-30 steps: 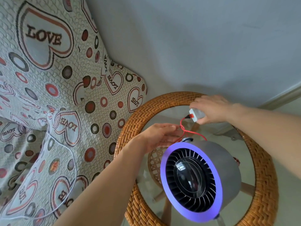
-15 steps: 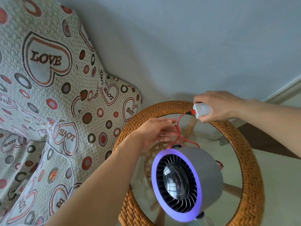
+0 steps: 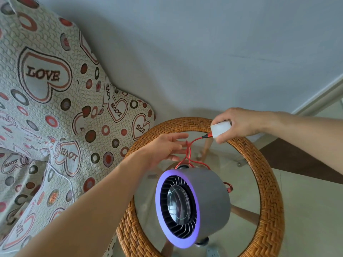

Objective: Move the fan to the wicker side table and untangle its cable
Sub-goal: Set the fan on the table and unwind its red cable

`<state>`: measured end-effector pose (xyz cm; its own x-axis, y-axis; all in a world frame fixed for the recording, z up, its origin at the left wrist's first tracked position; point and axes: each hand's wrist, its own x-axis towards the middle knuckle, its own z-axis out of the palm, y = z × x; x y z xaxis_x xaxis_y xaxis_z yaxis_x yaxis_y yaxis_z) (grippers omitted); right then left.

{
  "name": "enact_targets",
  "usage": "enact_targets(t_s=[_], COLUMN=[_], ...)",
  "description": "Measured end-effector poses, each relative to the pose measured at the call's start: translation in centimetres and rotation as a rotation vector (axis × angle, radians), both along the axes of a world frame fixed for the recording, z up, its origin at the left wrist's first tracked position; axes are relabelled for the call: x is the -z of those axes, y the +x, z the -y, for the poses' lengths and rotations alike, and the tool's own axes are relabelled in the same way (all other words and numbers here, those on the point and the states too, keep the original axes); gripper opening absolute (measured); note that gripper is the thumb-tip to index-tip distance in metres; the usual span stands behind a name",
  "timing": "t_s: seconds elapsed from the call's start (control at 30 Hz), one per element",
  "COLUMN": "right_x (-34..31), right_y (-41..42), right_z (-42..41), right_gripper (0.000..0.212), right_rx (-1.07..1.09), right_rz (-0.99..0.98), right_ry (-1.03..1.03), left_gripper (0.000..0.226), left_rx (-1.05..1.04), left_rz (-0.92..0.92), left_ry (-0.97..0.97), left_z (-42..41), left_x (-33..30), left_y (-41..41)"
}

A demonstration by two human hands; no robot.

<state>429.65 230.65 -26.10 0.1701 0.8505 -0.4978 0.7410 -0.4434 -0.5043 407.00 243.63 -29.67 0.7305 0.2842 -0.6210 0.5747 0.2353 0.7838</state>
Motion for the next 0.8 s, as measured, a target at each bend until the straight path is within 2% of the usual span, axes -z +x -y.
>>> enact_targets(t_s=[0.27,0.47,0.6,0.8], right_x=[2.6,3.9,4.1,4.0], right_y=[-4.5,-5.3,-5.7,-5.5], right_z=[-2.7,-2.6,-2.6,-2.6], right_gripper=[0.055,0.053,0.053,0.035], right_rx=[-0.162,-0.026,0.02,0.106], right_rz=[-0.09,-0.125,-0.206,-0.296], right_ry=[-0.029,-0.127,-0.141,-0.105], left_gripper=[0.056,0.054,0.042,0.037], left_rx=[0.026,-0.099,-0.212,-0.272], left_rz=[0.017,0.031,0.057,0.091], left_ry=[0.17,0.242,0.221,0.179], left_z=[0.1,0.5,0.4,0.3], left_x=[-0.3,0.3,1.0,1.9], left_y=[-0.1,-0.3,-0.2,-0.3])
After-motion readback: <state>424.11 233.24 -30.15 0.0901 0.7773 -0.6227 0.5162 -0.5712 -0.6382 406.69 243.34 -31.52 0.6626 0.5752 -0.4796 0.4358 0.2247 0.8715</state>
